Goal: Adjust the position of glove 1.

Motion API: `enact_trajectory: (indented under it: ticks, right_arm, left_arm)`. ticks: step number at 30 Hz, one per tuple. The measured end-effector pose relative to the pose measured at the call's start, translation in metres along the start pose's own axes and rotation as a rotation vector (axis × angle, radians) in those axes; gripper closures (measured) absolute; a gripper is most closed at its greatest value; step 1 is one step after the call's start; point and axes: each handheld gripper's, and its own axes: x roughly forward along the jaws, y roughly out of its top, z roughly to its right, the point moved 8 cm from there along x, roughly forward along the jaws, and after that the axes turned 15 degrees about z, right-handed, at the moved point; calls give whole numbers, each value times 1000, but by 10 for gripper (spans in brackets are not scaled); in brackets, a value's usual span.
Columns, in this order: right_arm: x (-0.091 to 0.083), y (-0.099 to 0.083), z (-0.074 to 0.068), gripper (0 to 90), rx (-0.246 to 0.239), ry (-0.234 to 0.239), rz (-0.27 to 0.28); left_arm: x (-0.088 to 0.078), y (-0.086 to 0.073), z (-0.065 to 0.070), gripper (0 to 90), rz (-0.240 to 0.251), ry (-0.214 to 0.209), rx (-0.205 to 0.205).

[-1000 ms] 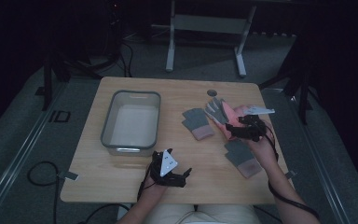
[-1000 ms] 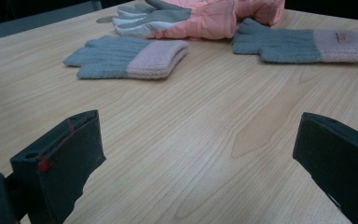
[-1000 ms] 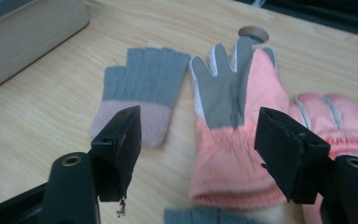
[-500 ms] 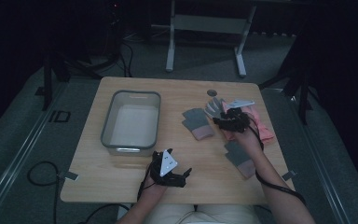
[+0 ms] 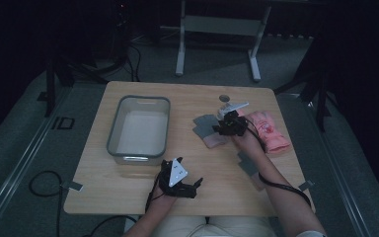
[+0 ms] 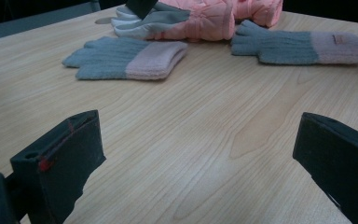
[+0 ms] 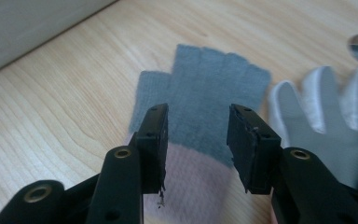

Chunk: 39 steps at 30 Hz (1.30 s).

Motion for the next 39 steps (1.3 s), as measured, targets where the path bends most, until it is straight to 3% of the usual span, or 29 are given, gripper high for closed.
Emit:
enact_trajectory:
  ticks: [2,6,11,17,21,24,27,29,33,39]
  right_arm:
    - [9,-1,-1,577,-27,10,-9]
    - [22,-3,-2,590,-21,38,-29]
    - [34,-5,2,593,-45,29,-56]
    - [45,-11,7,604,-34,39,-75]
    - [52,-21,7,596,-63,32,-110]
    - [53,-21,6,662,-58,30,-125]
    - [54,-20,4,758,-86,22,-142]
    - [54,-20,2,798,-74,11,-152]
    - [47,-15,-4,846,33,21,-137]
    - [13,7,-16,848,94,-20,-48]
  left_arm:
    - [0,0,0,10,0,-1,-2]
    - [0,0,0,10,2,-2,-10]
    - [0,0,1,10,4,-2,2]
    - [-1,0,0,10,7,-3,-6]
    - [-1,0,0,10,8,-3,-4]
    - [0,0,1,10,3,-3,5]
    - [-1,0,0,10,6,-2,-5]
    - [-1,0,0,10,8,-2,-13]
    - [-1,1,0,10,10,-2,-7]
    - [-1,1,0,10,10,-1,-3]
